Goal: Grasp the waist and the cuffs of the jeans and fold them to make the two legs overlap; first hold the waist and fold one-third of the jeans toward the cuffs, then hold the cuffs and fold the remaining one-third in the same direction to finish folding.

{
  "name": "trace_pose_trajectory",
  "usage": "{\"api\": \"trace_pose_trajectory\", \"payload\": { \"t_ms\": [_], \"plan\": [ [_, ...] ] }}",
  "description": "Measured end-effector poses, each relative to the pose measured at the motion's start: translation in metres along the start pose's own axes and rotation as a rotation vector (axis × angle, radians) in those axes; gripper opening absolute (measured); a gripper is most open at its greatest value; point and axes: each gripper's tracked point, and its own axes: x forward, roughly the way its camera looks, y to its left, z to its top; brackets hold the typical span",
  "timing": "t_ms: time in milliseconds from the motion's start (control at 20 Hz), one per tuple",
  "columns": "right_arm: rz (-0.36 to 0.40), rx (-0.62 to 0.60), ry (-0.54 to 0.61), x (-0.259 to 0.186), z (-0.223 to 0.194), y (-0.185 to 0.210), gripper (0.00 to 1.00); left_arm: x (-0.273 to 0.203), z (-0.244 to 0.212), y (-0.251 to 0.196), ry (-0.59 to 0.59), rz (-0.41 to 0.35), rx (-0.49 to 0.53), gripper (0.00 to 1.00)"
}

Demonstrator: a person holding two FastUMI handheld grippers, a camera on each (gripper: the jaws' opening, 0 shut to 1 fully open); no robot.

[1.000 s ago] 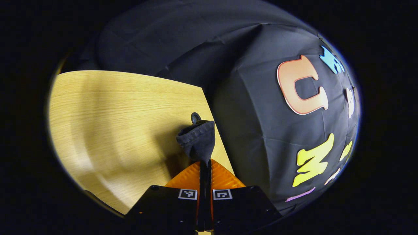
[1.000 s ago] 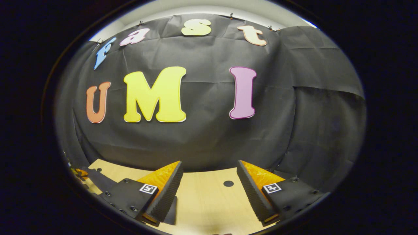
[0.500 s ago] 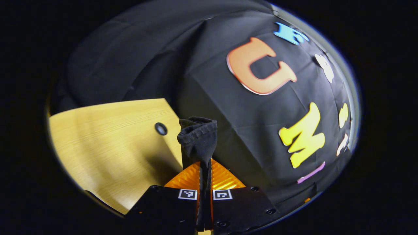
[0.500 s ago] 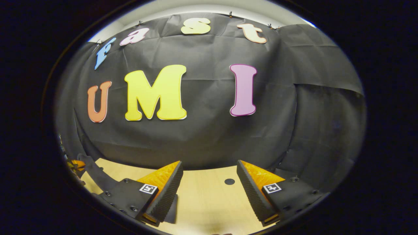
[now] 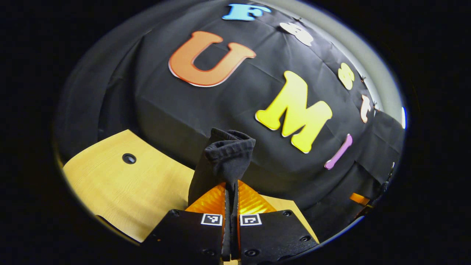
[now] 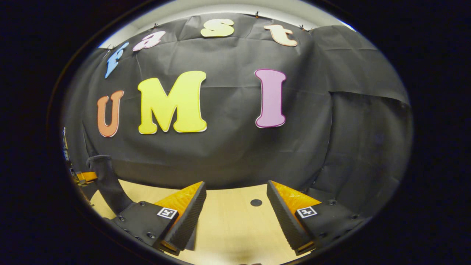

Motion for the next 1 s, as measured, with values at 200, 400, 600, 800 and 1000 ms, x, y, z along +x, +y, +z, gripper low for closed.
{"api": "trace_pose_trajectory", "payload": {
  "t_ms": [200,400,600,800,1000],
  "plan": [
    [-0.013,0.01,0.006,0.001,-0.004,-0.009,1.0,0.012,-0.04,-0.04,0.085,-0.067,0.197,0.03],
    [-0.021,0.011,0.016,0.002,-0.007,-0.012,1.0,0.02,-0.112,-0.082,0.21,-0.148,0.421,0.03],
    [-0.026,-0.006,0.013,0.001,-0.004,-0.014,1.0,0.039,-0.188,-0.076,0.348,-0.183,0.668,0.04],
    [-0.033,-0.002,0.02,0.002,-0.007,-0.019,1.0,0.045,-0.228,-0.055,0.427,-0.22,0.894,0.04],
    [-0.03,0.016,0.034,0.005,-0.01,-0.016,1.0,0.048,-0.246,-0.027,0.494,-0.256,1.05,0.03]
  ]
}}
